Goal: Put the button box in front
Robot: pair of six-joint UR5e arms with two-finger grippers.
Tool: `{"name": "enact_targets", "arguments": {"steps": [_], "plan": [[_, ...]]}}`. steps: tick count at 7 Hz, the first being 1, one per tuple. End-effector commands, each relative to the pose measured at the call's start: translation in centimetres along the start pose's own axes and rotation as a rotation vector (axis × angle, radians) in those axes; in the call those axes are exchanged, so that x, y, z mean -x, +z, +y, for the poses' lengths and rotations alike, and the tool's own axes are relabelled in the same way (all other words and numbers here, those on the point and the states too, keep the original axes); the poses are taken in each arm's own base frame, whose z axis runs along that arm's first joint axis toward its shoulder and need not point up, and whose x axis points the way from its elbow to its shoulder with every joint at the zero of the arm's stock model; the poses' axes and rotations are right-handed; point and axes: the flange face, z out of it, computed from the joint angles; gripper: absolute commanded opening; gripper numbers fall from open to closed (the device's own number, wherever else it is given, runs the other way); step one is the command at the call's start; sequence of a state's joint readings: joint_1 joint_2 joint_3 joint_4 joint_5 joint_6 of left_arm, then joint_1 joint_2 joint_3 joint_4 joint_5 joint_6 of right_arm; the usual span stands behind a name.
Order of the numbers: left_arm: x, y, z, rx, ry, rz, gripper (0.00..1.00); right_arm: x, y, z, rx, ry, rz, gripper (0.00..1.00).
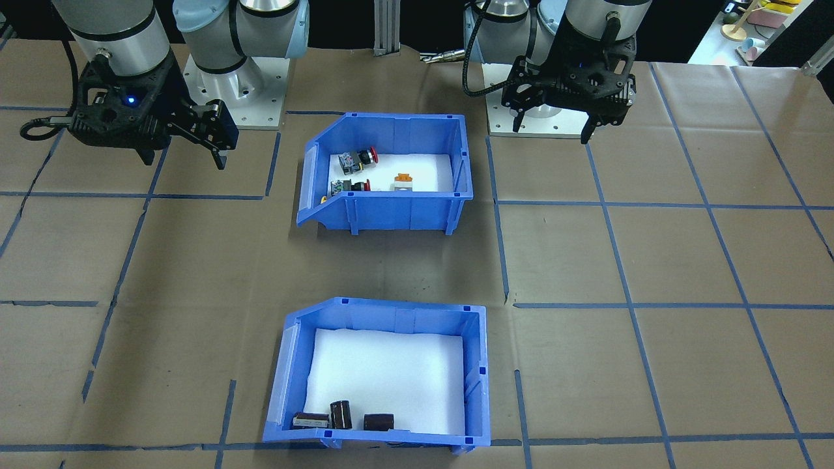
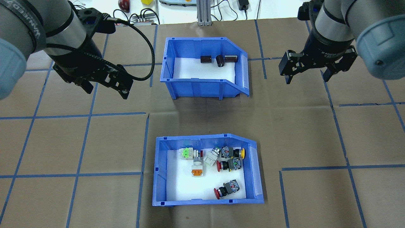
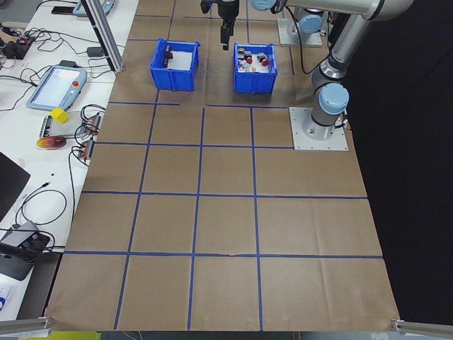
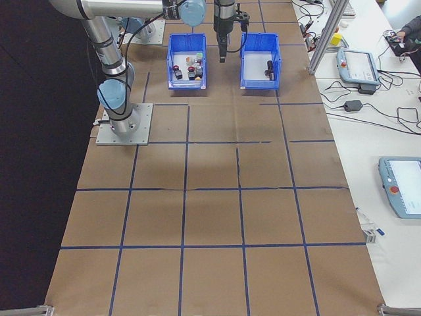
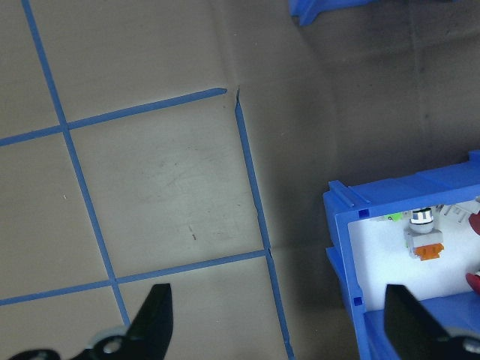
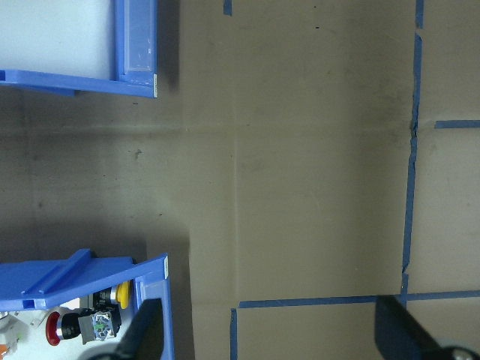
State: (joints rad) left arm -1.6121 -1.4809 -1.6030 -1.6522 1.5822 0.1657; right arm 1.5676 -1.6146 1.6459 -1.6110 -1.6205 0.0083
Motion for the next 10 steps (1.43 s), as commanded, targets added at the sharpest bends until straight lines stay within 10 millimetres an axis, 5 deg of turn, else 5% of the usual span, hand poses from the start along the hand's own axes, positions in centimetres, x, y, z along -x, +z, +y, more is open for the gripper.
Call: {"name": "enact_targets", "arguments": {"steps": [1, 5, 8, 10], "plan": [[0.0, 0.0, 0.0, -0.001, 0.0, 0.001, 0.99, 0.0, 0.0, 0.0, 0.0, -0.001, 0.001, 1.0], [0.3, 0.0, -0.2, -0.001, 0.023, 0.004, 0.99, 0.2, -0.2, -0.1, -0.004, -0.079, 0.004, 1.0], [0.3, 0.0, -0.1, -0.001, -0.058, 0.005, 0.99, 2.2, 2.6, -2.7, 0.045, -0.313, -0.009, 1.0], [0.2, 0.4, -0.1, 0.012, -0.316, 0.01, 0.99, 3.9, 3.1, -5.9, 0.029, -0.58, -0.009, 1.0]]}}
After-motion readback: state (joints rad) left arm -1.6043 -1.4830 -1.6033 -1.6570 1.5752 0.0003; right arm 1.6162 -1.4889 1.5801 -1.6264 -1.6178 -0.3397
